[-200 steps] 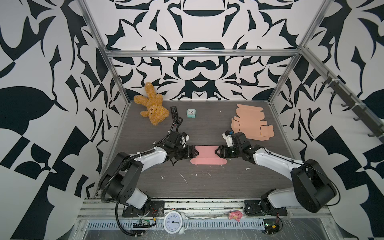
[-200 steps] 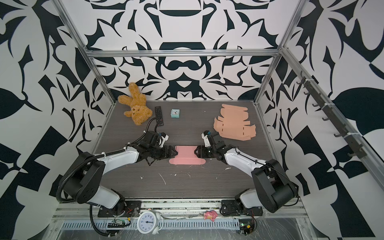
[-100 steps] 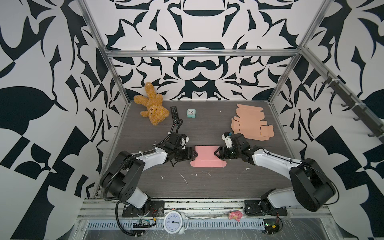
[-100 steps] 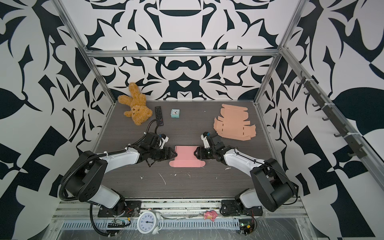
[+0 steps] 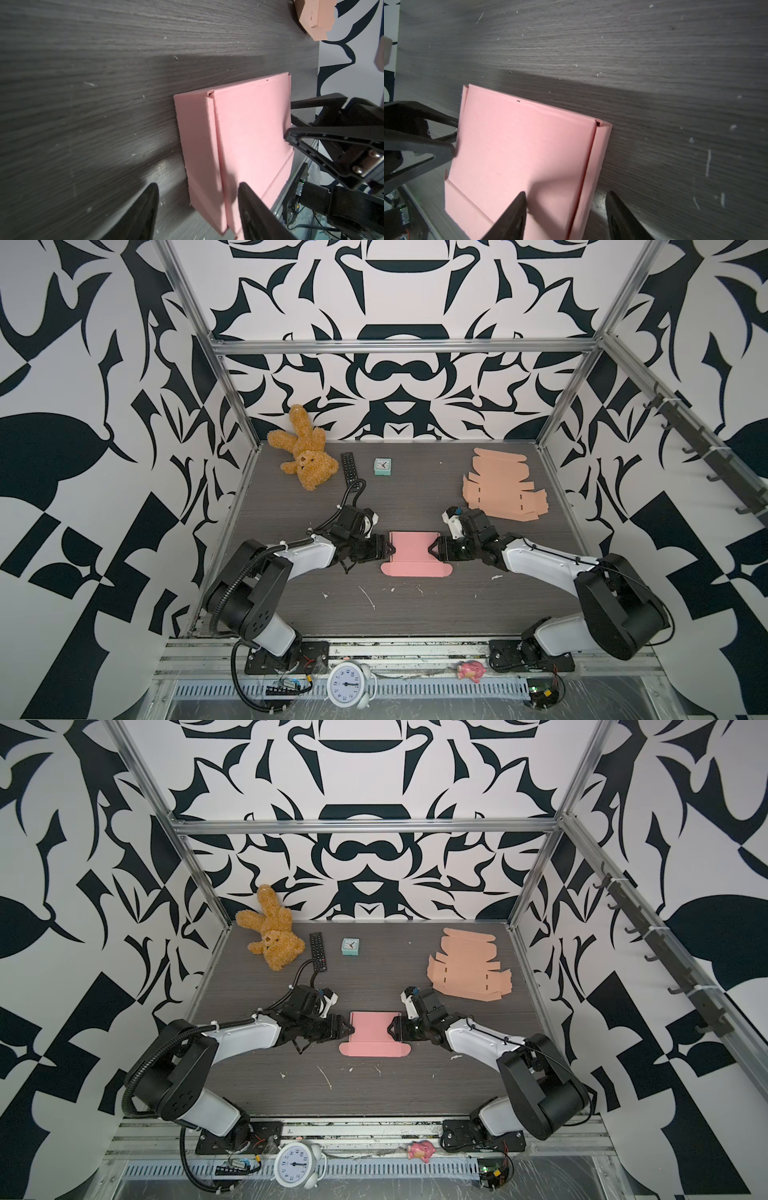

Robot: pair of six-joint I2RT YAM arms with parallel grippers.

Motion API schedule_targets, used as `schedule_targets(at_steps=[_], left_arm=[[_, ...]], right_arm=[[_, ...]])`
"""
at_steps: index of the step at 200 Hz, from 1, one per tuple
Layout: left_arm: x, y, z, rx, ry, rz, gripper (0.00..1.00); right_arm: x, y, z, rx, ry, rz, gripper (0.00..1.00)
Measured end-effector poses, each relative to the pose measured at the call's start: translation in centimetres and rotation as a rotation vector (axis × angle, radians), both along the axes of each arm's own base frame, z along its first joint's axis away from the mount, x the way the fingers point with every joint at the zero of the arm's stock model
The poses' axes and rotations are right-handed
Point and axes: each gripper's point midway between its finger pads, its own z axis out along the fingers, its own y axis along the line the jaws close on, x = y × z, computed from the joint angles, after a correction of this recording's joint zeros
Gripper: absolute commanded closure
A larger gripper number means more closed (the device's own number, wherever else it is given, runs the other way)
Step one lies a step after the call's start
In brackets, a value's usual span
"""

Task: Fold the paper box

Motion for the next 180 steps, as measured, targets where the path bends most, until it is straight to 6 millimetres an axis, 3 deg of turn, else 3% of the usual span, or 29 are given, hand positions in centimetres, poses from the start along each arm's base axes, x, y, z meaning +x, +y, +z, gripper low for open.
schedule_targets(at_steps=[154, 180], left_arm=[[-0.05, -0.25, -0.87, 0.003, 0.008, -0.004, 0.39], [-0.07, -0.23, -0.89, 0.005, 0.008, -0.005, 0.32]], right_arm=[[-0.23, 0.05, -0.48, -0.009, 0.004, 0.001, 0.40], [-0.38, -0.05, -0.41, -0.026, -0.004, -0.001, 0.36]])
